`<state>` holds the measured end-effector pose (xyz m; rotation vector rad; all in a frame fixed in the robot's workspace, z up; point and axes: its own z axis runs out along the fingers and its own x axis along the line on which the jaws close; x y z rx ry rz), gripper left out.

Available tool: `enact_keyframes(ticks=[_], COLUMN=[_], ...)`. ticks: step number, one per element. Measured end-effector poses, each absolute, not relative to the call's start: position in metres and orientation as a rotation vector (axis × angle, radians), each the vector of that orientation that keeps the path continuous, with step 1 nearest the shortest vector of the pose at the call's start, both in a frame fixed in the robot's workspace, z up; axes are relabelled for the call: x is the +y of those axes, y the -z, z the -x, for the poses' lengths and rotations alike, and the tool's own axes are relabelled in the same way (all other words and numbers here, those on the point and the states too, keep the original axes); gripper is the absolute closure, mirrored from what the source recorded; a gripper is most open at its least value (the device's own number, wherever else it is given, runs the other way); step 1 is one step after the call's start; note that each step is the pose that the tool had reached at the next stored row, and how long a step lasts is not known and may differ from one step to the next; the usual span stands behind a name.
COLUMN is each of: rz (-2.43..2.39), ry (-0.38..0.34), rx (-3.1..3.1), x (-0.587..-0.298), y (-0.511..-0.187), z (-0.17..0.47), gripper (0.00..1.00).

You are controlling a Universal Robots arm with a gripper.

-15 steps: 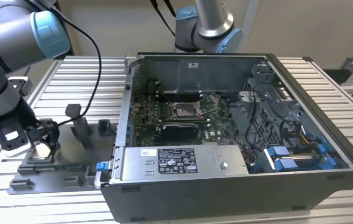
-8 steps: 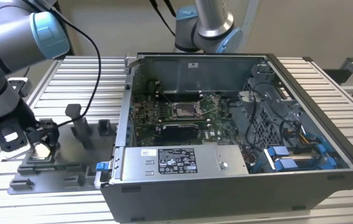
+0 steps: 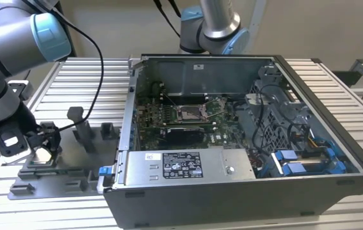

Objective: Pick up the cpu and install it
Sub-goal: 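Reach for the cpu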

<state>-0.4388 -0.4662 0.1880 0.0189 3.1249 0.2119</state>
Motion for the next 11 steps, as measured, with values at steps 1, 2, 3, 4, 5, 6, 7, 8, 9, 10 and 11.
enact_keyframes(ticks=[1,2,3,4,5,6,7,8,9,10,11], rz=[-0.020,-0.021,-0.022,-0.022,-0.024,-0.024,-0.024,-0.024,-0.024,-0.024,-0.024], ry=[-0.212,-0.212,-0.212,-0.212,-0.212,-0.212,-0.212,-0.212,-0.212,-0.212,-0.212], rx=[3.125,3.125,3.125,3.125,3.125,3.125,3.125,3.125,3.125,3.125,3.125], x=[-0.4663,-0.4664,-0.4665,-0.4666,-0.4668,-0.4668,-0.4668,-0.4668,-0.4668,-0.4668,-0.4668], y=[-0.1878,-0.1875,-0.1873,-0.1872,-0.1866,-0.1865,-0.1865,-0.1865,-0.1865,-0.1865,-0.1865], z=[0.4388,0.4388,0.4388,0.4388,0.4388,0.4388,0.4388,0.4388,0.4388,0.4388,0.4388], gripper=[0.00,0.00,0.00,0.00,0.00,0.00,0.00,0.00,0.00,0.00,0.00])
